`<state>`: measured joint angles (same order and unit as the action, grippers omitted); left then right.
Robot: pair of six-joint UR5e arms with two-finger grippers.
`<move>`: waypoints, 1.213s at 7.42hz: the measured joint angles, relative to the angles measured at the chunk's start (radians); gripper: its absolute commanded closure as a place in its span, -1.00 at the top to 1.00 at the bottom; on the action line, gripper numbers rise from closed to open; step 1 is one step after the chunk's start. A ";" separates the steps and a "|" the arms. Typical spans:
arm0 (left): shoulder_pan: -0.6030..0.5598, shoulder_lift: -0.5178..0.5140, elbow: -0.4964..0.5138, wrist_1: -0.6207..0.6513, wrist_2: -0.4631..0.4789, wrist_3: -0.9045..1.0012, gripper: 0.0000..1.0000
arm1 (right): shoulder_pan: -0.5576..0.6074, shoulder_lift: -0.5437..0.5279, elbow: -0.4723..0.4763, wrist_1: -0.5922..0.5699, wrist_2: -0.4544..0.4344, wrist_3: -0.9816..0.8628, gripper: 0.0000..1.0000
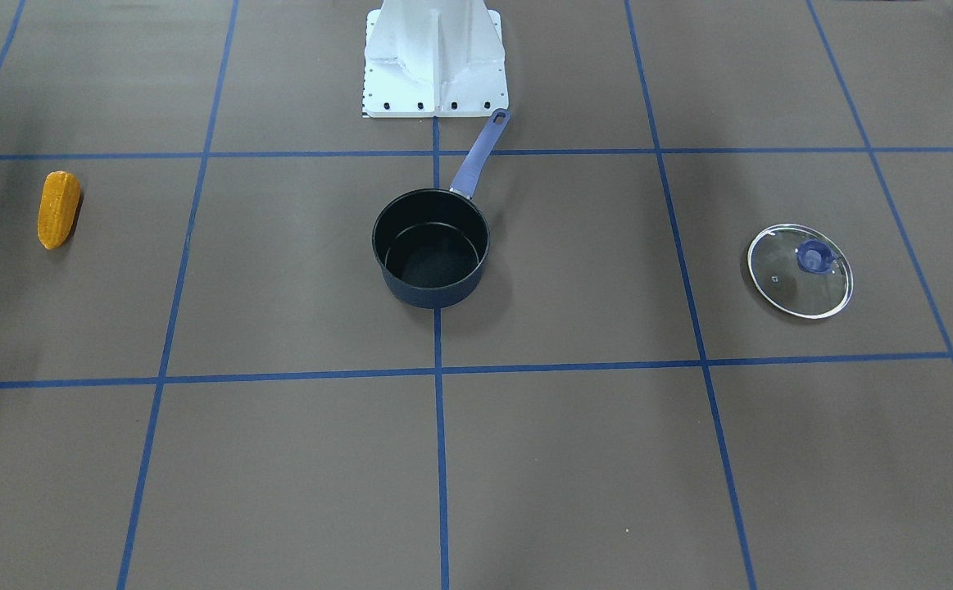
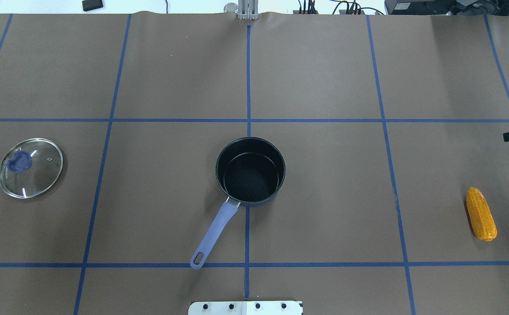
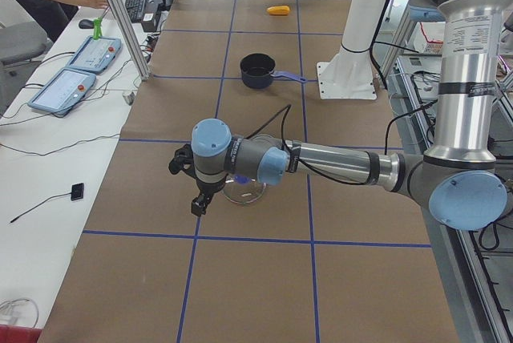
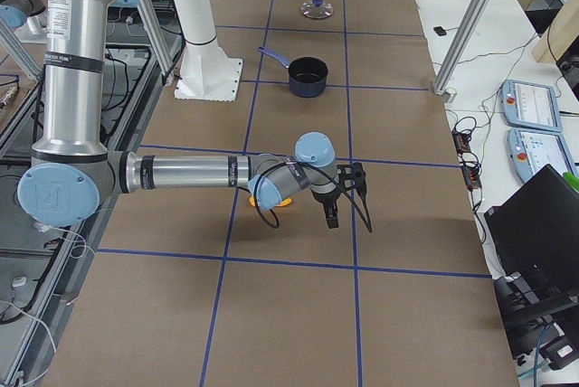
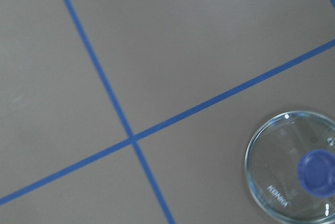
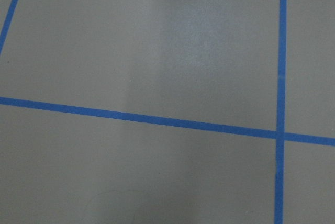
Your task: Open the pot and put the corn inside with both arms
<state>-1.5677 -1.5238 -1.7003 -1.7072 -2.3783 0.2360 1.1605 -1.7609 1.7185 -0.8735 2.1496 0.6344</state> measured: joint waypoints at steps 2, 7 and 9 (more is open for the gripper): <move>-0.013 0.036 -0.006 -0.007 -0.004 0.004 0.96 | -0.154 -0.068 0.006 0.136 -0.126 0.160 1.00; -0.015 0.044 -0.013 -0.011 -0.006 0.005 0.96 | -0.350 -0.142 0.018 0.258 -0.263 0.320 1.00; -0.015 0.044 -0.013 -0.011 -0.006 0.007 0.96 | -0.403 -0.145 0.039 0.265 -0.289 0.352 0.87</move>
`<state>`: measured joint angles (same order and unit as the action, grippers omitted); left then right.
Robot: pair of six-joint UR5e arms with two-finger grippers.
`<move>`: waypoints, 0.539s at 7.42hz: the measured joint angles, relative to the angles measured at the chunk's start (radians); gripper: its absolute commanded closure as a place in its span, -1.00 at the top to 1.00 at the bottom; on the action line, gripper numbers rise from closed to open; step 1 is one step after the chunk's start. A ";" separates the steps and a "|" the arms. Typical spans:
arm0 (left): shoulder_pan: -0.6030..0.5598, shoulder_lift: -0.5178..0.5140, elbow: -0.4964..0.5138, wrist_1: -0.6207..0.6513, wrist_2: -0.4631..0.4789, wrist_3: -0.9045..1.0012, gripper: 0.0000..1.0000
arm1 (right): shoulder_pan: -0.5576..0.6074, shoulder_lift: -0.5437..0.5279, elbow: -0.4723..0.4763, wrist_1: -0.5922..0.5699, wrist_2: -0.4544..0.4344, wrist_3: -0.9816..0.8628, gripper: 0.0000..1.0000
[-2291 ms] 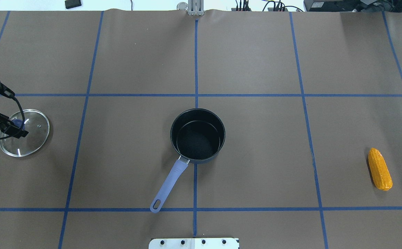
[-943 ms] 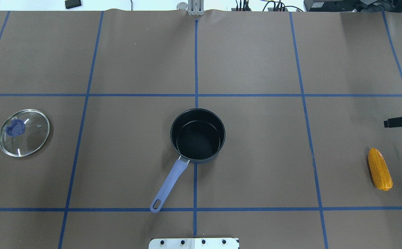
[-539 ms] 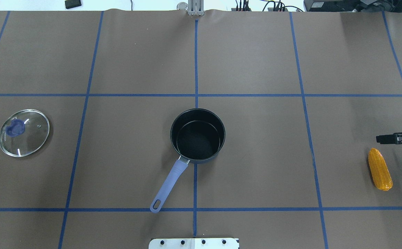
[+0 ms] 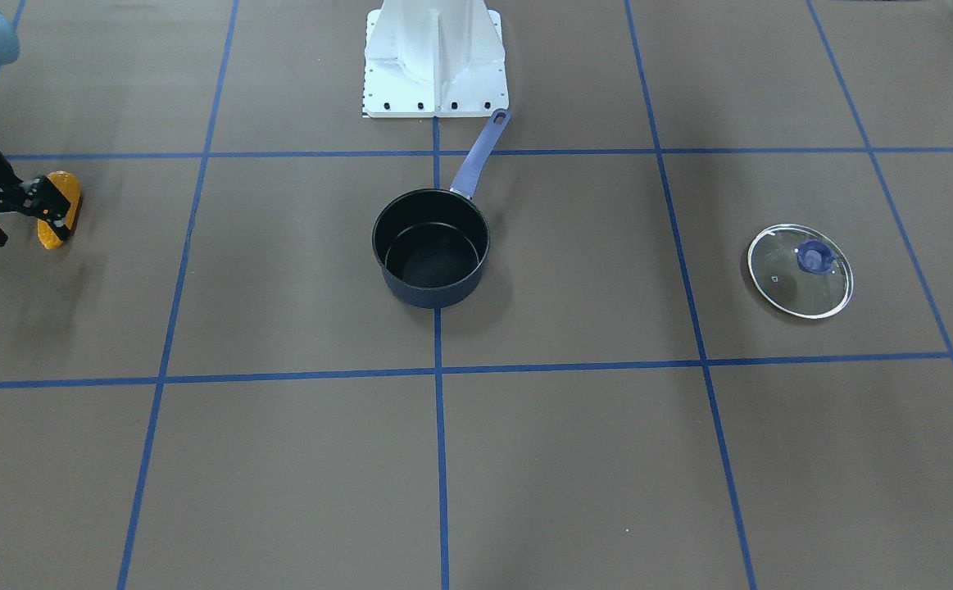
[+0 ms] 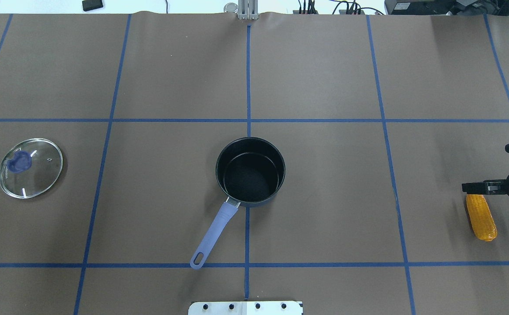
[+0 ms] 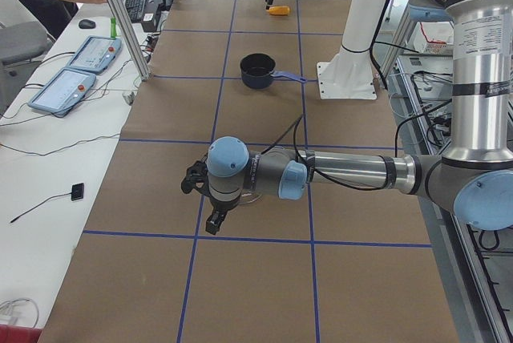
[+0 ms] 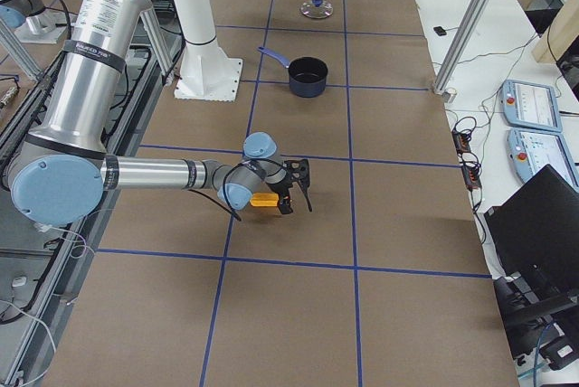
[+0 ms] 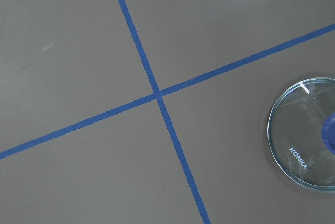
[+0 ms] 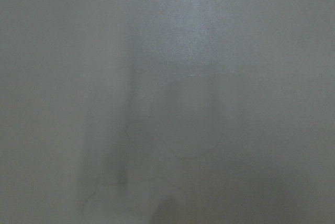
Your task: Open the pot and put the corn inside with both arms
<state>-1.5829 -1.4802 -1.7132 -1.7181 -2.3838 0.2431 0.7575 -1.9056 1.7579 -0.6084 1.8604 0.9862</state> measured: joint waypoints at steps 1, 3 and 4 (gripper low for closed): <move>0.001 0.000 0.001 0.000 0.000 0.001 0.96 | -0.037 -0.007 0.003 0.001 -0.027 0.004 0.43; 0.001 0.000 0.002 0.000 0.000 0.002 0.96 | -0.085 -0.033 0.010 0.001 -0.054 0.005 -0.69; 0.001 0.003 0.002 -0.001 0.000 0.003 0.96 | -0.095 -0.040 0.014 0.001 -0.057 0.005 -1.00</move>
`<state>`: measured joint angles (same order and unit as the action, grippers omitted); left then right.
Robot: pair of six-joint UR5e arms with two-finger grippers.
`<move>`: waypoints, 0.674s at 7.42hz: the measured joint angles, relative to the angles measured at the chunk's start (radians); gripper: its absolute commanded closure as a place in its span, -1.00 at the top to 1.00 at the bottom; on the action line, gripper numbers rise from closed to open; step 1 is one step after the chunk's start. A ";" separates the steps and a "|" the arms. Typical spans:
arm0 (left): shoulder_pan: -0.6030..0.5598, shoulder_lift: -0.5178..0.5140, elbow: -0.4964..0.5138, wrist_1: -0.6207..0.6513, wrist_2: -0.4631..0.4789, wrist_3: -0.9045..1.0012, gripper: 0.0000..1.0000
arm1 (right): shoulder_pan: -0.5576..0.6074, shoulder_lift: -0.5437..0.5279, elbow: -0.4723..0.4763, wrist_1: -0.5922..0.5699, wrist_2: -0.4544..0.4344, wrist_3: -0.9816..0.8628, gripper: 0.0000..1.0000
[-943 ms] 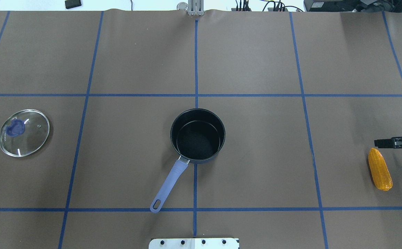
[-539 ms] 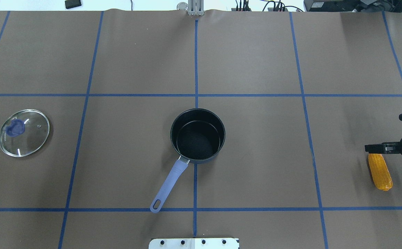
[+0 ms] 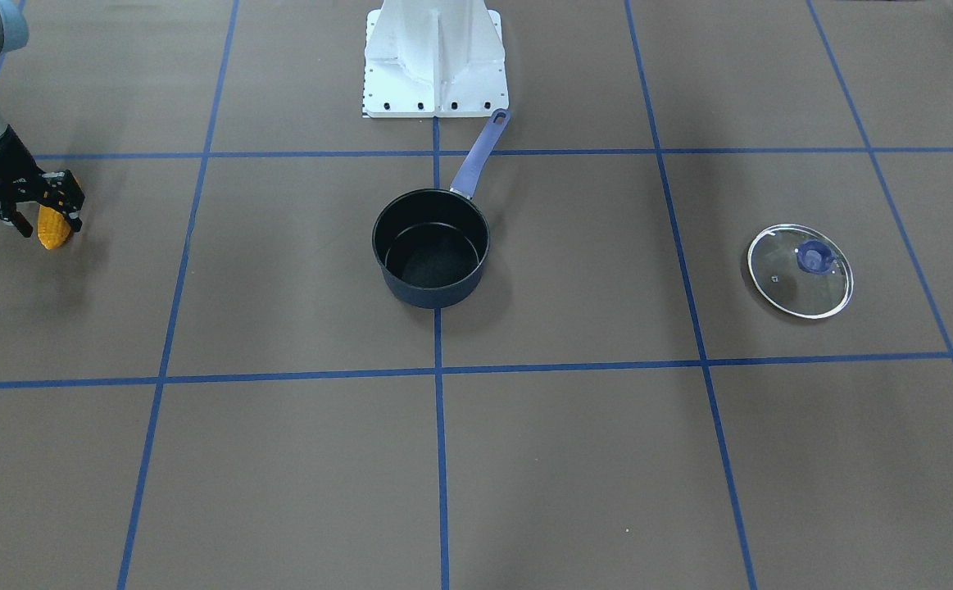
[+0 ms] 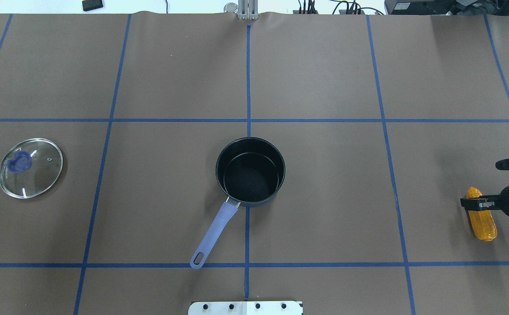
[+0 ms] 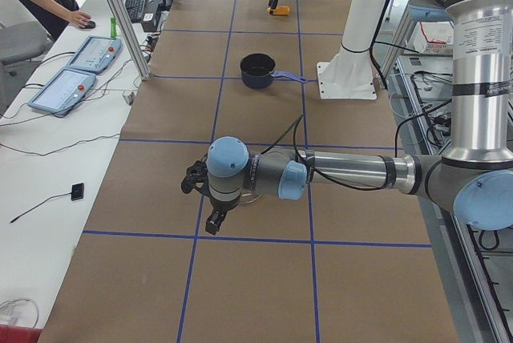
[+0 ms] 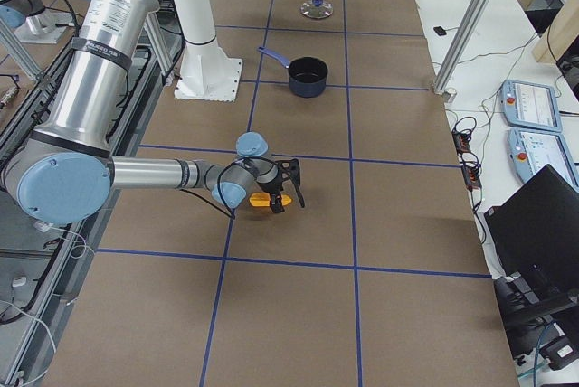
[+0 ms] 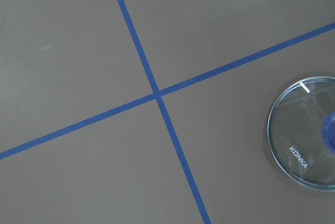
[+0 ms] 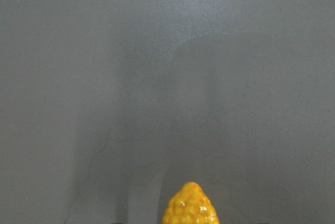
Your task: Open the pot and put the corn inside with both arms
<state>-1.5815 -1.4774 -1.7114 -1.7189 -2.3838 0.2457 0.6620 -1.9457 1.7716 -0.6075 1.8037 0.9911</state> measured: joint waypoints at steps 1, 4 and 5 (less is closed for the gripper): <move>0.000 0.007 0.000 -0.014 0.000 0.000 0.96 | -0.009 -0.002 0.002 0.000 -0.001 0.000 -1.00; 0.000 0.045 0.005 -0.095 0.000 -0.008 0.96 | -0.019 0.006 0.038 -0.006 0.023 -0.003 -1.00; -0.001 0.060 0.004 -0.101 0.000 -0.009 0.96 | 0.004 0.019 0.066 -0.027 0.061 -0.003 -1.00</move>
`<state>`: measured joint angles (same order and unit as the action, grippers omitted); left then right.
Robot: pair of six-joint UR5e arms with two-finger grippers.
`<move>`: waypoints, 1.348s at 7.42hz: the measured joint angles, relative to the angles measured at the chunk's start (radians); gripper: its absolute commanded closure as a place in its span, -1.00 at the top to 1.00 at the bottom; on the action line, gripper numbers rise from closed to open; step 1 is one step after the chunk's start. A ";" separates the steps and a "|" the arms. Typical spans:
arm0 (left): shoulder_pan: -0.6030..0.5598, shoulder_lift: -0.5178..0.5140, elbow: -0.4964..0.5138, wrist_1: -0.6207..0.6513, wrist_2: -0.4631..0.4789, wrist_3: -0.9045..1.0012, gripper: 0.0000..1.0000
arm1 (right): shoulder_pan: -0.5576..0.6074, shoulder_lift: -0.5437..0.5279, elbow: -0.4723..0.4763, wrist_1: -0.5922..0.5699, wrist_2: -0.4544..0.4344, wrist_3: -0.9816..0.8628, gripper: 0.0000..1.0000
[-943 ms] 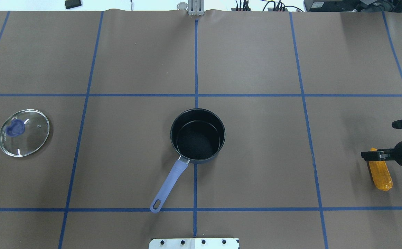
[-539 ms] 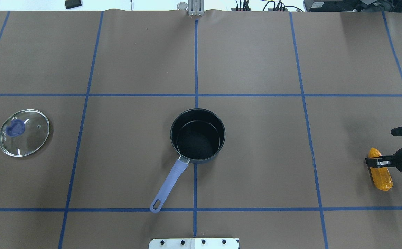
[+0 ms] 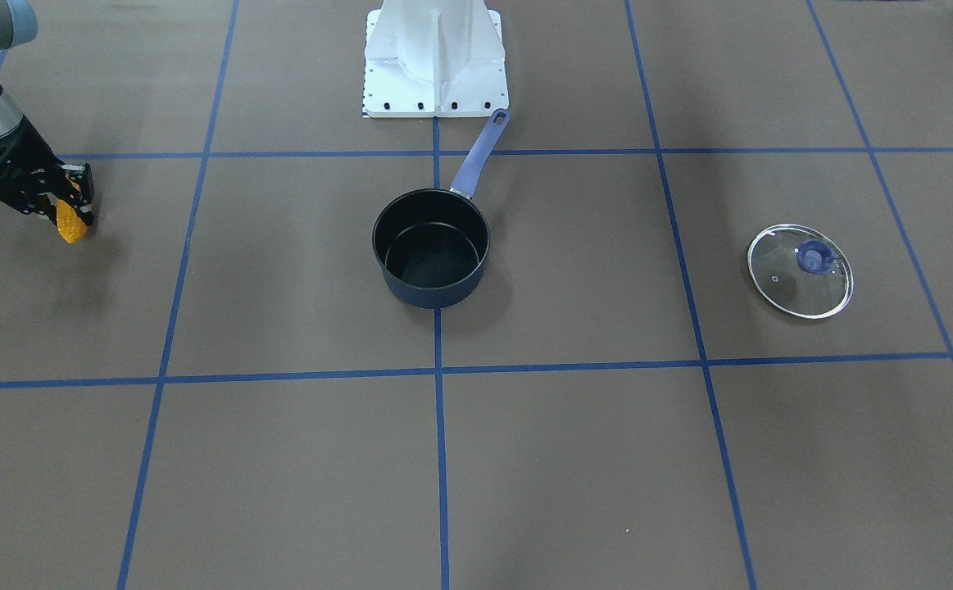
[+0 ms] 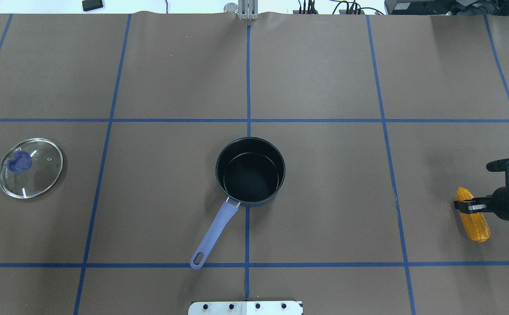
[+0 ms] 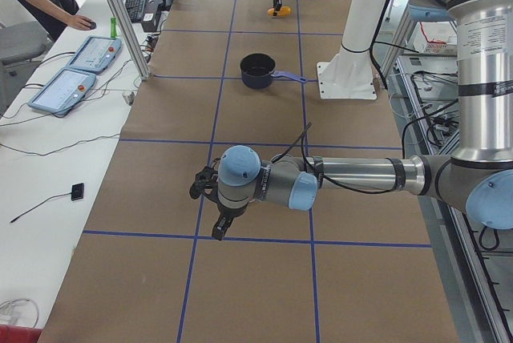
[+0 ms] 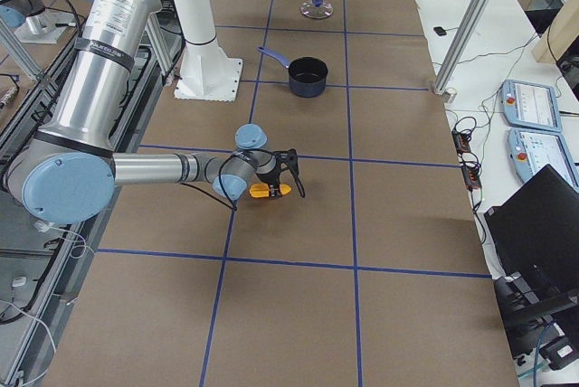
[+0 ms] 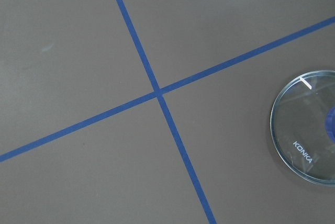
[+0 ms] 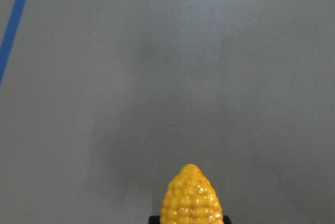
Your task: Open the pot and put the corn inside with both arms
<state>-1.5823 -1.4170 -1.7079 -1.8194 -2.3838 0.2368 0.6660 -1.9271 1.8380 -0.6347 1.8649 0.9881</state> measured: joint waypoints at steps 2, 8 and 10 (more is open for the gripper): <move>0.000 0.022 -0.003 -0.009 0.000 0.001 0.96 | 0.071 0.114 0.042 -0.135 0.081 0.001 -1.00; 0.000 0.059 0.008 -0.087 0.000 -0.067 0.96 | -0.010 0.879 0.032 -0.890 0.006 0.183 -1.00; -0.001 0.081 0.011 -0.095 0.000 -0.069 0.96 | -0.104 1.058 -0.079 -0.937 -0.101 0.292 -1.00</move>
<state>-1.5830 -1.3361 -1.6965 -1.9144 -2.3833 0.1679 0.5623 -0.8686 1.7586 -1.5714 1.7634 1.2804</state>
